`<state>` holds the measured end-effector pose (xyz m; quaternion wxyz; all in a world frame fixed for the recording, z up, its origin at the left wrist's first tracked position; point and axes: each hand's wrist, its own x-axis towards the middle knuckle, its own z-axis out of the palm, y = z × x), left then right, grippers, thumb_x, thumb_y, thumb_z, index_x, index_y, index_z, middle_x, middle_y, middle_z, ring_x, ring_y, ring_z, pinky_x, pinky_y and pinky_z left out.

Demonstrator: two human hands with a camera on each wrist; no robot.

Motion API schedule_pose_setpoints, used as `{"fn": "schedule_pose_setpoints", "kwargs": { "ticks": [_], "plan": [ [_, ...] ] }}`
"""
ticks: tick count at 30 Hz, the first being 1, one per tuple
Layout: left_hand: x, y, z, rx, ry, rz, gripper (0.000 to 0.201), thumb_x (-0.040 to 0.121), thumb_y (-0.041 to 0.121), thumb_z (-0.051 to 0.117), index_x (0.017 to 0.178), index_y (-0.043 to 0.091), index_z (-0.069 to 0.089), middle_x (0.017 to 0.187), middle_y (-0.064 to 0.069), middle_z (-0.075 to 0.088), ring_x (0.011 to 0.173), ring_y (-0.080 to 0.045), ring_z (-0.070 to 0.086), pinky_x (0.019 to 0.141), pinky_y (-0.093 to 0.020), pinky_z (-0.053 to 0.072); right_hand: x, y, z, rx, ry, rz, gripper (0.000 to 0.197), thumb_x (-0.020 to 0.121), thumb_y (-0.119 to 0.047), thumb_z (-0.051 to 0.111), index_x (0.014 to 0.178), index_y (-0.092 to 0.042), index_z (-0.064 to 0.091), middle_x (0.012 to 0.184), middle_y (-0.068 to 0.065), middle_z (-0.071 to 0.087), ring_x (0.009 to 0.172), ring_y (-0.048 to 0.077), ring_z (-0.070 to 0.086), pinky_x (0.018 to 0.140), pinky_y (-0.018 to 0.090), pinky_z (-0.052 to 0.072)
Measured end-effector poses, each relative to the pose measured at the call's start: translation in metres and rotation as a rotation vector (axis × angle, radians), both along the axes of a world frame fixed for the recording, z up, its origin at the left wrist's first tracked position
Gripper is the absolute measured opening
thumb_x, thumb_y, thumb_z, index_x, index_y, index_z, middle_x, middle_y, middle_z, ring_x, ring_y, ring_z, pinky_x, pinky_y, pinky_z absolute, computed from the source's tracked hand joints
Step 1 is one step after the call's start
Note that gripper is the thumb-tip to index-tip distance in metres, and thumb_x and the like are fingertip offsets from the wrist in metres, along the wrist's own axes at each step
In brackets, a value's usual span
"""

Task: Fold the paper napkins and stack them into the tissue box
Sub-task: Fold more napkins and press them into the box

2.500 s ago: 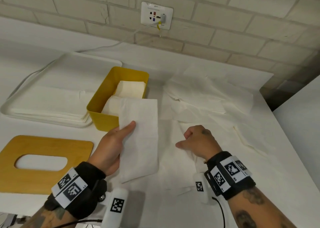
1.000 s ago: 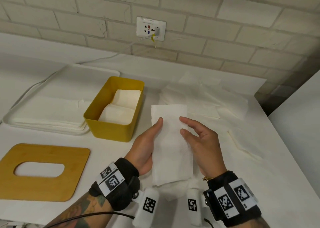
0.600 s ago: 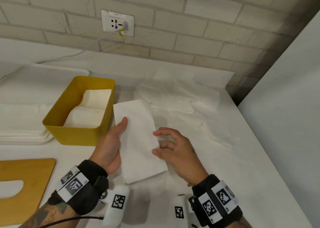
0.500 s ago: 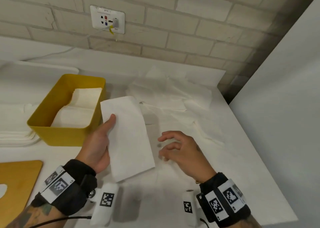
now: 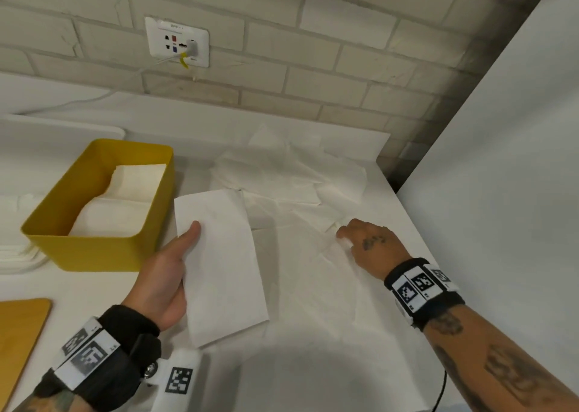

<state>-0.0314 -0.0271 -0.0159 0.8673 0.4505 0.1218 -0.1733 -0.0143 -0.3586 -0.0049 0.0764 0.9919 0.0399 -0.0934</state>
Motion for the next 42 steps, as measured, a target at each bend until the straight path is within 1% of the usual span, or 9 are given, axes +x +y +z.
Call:
{"fn": "schedule_pose_setpoints", "kwargs": {
  "ticks": [3,6,10,14,17,22,30,37,42],
  "plan": [
    [-0.003,0.003,0.0,0.003,0.008,0.013,0.031,0.102,0.034,0.052,0.123,0.017,0.067,0.111,-0.009,0.078,0.091,-0.024,0.078,0.081,-0.045,0.052,0.003,-0.002,0.004,0.033,-0.123,0.007,0.044,0.1,0.002,0.04,0.134,-0.015,0.062,0.128,0.007,0.063,0.109,0.027,0.064,0.088,0.029,0.047],
    [-0.004,0.008,-0.001,0.012,0.015,0.046,0.033,0.101,0.033,0.053,0.129,0.018,0.065,0.114,-0.008,0.077,0.094,-0.024,0.077,0.081,-0.046,0.053,0.004,-0.004,0.018,0.278,-0.366,0.06,0.027,0.1,-0.003,0.057,0.118,-0.013,0.074,0.115,0.009,0.07,0.094,0.026,0.068,0.084,0.034,0.055],
    [-0.002,0.01,-0.003,0.009,0.03,0.064,0.036,0.101,0.034,0.053,0.132,0.019,0.063,0.118,-0.008,0.076,0.102,-0.027,0.075,0.083,-0.046,0.054,-0.013,0.019,0.062,0.981,-0.505,-0.097,0.009,0.093,-0.018,0.071,0.097,-0.019,0.079,0.114,-0.013,0.068,0.1,-0.003,0.063,0.085,0.01,0.048],
    [-0.001,0.005,-0.002,0.009,0.03,0.038,0.029,0.102,0.033,0.052,0.123,0.019,0.067,0.111,-0.008,0.078,0.091,-0.024,0.078,0.082,-0.046,0.053,-0.031,0.044,0.064,1.542,-0.349,-0.466,0.01,0.091,-0.012,0.071,0.1,-0.017,0.076,0.095,-0.001,0.078,0.09,0.014,0.072,0.077,0.024,0.057],
    [-0.004,0.0,-0.002,0.021,0.039,0.007,0.025,0.102,0.033,0.052,0.113,0.018,0.07,0.105,-0.009,0.079,0.085,-0.024,0.078,0.082,-0.047,0.052,-0.034,0.051,0.027,1.521,-0.235,-0.768,0.017,0.089,-0.02,0.077,0.105,-0.017,0.073,0.102,0.005,0.076,0.088,0.017,0.071,0.069,0.023,0.054],
    [-0.006,0.0,-0.005,0.017,0.081,-0.026,0.031,0.102,0.034,0.053,0.116,0.012,0.07,0.11,-0.013,0.077,0.09,-0.027,0.078,0.085,-0.047,0.053,-0.043,0.064,-0.011,1.703,-0.149,-0.901,0.015,0.091,-0.012,0.073,0.106,-0.009,0.072,0.109,0.014,0.075,0.09,0.022,0.072,0.08,0.033,0.058],
    [-0.003,-0.007,-0.002,0.002,0.076,-0.058,0.037,0.104,0.035,0.051,0.127,0.011,0.067,0.117,-0.013,0.076,0.102,-0.028,0.075,0.087,-0.044,0.054,-0.047,0.094,0.018,2.025,-0.133,-0.643,0.017,0.095,-0.009,0.061,0.112,-0.009,0.065,0.103,0.012,0.077,0.084,0.019,0.073,0.069,0.025,0.061],
    [-0.003,-0.012,0.003,-0.05,0.012,-0.105,0.049,0.104,0.049,0.042,0.134,0.016,0.064,0.127,-0.011,0.072,0.12,-0.027,0.068,0.11,-0.047,0.046,-0.042,0.137,0.003,1.865,-0.117,-0.591,0.013,0.094,-0.013,0.068,0.106,-0.009,0.067,0.101,0.019,0.076,0.089,0.023,0.072,0.086,0.039,0.055],
    [0.0,-0.009,-0.005,-0.108,0.019,-0.131,0.066,0.101,0.064,0.032,0.14,0.018,0.06,0.134,-0.017,0.067,0.126,-0.035,0.063,0.113,-0.052,0.043,-0.041,0.154,-0.007,1.764,-0.12,-0.532,0.006,0.095,-0.016,0.068,0.1,-0.013,0.068,0.076,0.005,0.071,0.07,0.016,0.061,0.067,0.031,0.047]
  ]
}}
